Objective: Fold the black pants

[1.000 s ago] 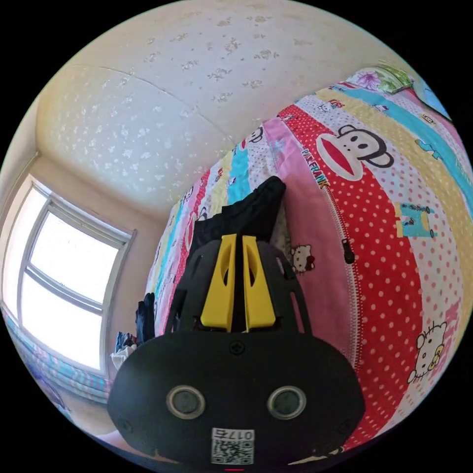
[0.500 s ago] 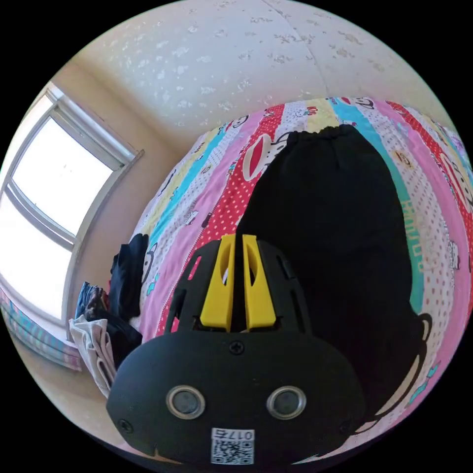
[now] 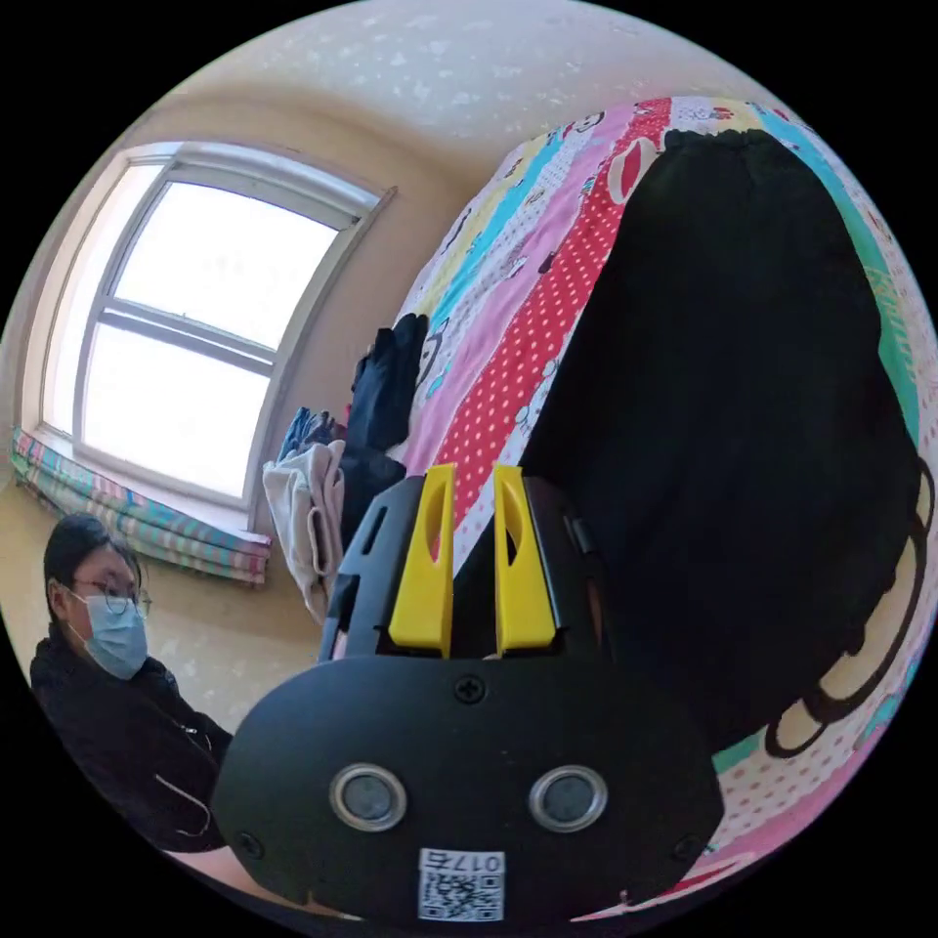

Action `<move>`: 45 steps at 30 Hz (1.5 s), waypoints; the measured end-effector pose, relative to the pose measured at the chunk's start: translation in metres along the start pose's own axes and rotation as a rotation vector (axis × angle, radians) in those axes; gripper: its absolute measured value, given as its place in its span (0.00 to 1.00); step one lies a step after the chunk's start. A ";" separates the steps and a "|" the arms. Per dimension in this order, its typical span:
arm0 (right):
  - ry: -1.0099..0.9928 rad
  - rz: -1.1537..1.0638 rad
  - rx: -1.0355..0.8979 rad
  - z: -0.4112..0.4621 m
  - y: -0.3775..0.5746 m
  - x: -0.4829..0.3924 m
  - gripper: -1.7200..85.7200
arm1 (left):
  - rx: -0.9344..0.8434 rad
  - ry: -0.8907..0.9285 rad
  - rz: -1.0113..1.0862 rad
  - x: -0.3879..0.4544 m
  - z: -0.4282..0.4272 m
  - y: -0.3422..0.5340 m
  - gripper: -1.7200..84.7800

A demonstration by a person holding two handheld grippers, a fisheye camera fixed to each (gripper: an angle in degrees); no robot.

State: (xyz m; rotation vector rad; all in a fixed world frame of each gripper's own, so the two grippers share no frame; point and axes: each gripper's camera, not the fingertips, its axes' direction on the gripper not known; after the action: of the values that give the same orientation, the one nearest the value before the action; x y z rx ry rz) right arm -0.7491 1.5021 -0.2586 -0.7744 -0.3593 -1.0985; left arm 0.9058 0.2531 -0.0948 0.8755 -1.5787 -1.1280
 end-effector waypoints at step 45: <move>-0.258 0.443 0.200 -0.089 0.395 -0.060 0.16 | -0.428 -0.852 0.871 0.038 0.205 0.088 0.14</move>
State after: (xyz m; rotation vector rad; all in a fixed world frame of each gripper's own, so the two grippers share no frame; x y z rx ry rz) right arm -0.4309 1.5700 -0.5069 -0.7715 -0.4796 -0.5393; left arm 0.6967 0.2976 -0.0203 -0.6522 -1.9423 -1.1322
